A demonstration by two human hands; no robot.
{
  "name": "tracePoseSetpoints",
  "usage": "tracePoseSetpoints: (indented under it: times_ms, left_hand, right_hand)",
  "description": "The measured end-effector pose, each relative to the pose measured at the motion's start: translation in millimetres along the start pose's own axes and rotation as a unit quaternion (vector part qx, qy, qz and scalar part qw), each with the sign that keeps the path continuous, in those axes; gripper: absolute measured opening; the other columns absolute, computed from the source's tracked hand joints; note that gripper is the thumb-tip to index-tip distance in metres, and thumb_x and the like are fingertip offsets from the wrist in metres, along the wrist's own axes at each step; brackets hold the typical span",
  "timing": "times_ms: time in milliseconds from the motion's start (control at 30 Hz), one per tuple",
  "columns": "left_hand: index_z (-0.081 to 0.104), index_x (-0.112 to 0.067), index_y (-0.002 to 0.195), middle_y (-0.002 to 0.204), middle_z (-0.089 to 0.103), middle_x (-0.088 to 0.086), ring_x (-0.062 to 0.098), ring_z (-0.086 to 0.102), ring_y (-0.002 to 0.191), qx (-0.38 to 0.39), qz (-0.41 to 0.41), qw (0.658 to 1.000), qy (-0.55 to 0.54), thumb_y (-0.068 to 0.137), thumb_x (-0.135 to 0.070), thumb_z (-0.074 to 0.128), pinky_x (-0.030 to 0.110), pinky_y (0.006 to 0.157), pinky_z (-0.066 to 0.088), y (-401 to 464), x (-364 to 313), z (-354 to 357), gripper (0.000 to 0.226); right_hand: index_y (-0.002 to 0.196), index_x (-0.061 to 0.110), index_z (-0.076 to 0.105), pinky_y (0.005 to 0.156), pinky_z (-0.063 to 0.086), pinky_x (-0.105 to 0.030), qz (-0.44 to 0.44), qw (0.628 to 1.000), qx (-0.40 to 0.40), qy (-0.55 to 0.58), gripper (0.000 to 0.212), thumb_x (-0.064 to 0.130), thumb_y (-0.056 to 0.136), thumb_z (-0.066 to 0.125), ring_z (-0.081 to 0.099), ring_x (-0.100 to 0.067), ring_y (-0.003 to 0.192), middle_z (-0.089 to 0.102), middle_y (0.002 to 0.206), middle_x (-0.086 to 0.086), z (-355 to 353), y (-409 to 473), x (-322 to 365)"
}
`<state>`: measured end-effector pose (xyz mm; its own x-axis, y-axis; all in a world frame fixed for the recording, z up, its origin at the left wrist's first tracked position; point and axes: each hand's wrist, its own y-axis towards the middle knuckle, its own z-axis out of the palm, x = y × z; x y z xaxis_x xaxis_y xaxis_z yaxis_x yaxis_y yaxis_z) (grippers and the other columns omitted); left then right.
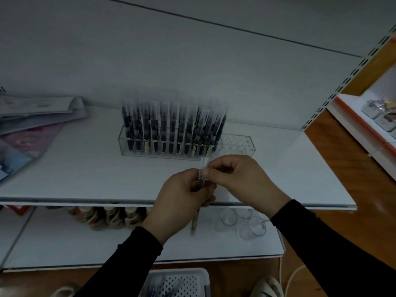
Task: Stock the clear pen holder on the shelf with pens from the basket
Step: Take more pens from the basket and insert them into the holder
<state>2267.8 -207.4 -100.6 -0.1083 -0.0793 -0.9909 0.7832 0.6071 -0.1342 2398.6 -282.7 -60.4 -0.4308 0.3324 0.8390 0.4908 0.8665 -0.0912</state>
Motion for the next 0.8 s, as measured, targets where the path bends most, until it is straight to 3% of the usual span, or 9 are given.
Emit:
tracePoseSetpoints:
  times_ms: [100,200,267,333,433,567,800]
  left_hand:
    - [0.066,-0.022,0.108,0.092,0.074,-0.004,0.01,0.069,0.083,-0.017,0.053,0.99,0.133,0.092,-0.024,0.061,0.028,0.079,0.054,2,5,-1,0.018]
    - [0.057,-0.019,0.13,0.119,0.066,-0.006,0.01,0.061,0.107,-0.059,0.097,0.945,0.307,0.093,-0.042,0.053,0.015,0.092,0.041,2,9,-11,0.044]
    - [0.057,-0.01,0.131,0.128,0.062,0.008,0.026,0.055,0.118,-0.085,0.127,0.897,0.415,0.091,-0.052,0.044,0.024,0.099,0.037,2,14,-21,0.06]
    - [0.059,-0.002,0.126,0.126,0.062,0.019,0.038,0.056,0.116,-0.107,0.14,0.858,0.483,0.089,-0.054,0.039,0.041,0.102,0.042,6,25,-30,0.068]
    - [0.06,0.002,0.124,0.127,0.059,0.026,0.044,0.054,0.117,-0.106,0.118,0.825,0.543,0.092,-0.057,0.031,0.055,0.1,0.043,11,36,-39,0.073]
    - [0.06,-0.001,0.125,0.132,0.055,0.026,0.044,0.05,0.123,-0.088,0.097,0.801,0.584,0.093,-0.061,0.019,0.056,0.103,0.04,10,43,-40,0.079]
    - [0.059,-0.002,0.126,0.134,0.054,0.026,0.043,0.049,0.124,-0.096,0.096,0.786,0.603,0.092,-0.055,0.032,0.055,0.105,0.038,9,45,-39,0.069]
  right_hand:
    - [0.08,0.019,0.075,0.068,0.052,-0.016,-0.013,0.999,-0.029,0.002,0.008,0.023,0.085,0.071,0.066,-0.004,0.072,0.073,0.076,0.006,-7,2,3]
    - [0.077,0.022,0.072,0.067,0.055,-0.021,-0.016,0.995,-0.092,0.047,0.012,0.017,0.087,0.068,0.068,-0.008,0.07,0.073,0.073,0.006,-24,10,7]
    - [0.079,0.023,0.071,0.067,0.056,-0.021,-0.037,0.989,-0.136,0.045,0.011,0.018,0.088,0.067,0.069,-0.008,0.071,0.074,0.074,0.005,-39,15,9]
    - [0.081,0.022,0.07,0.068,0.057,-0.023,-0.063,0.98,-0.181,0.043,0.008,0.019,0.088,0.068,0.07,-0.01,0.071,0.074,0.074,0.004,-52,21,11]
    - [0.085,0.016,0.071,0.07,0.057,-0.027,-0.088,0.965,-0.241,0.053,0.006,0.02,0.089,0.068,0.069,-0.013,0.072,0.072,0.073,0.004,-66,31,15]
    - [0.09,0.016,0.072,0.079,0.059,-0.04,-0.11,0.955,-0.275,0.027,0.011,0.026,0.088,0.067,0.071,-0.017,0.077,0.074,0.079,0.001,-72,42,17]
    - [0.091,0.021,0.071,0.082,0.057,-0.037,-0.127,0.954,-0.27,-0.035,0.011,0.03,0.09,0.065,0.069,-0.01,0.08,0.072,0.082,0.006,-66,51,18]
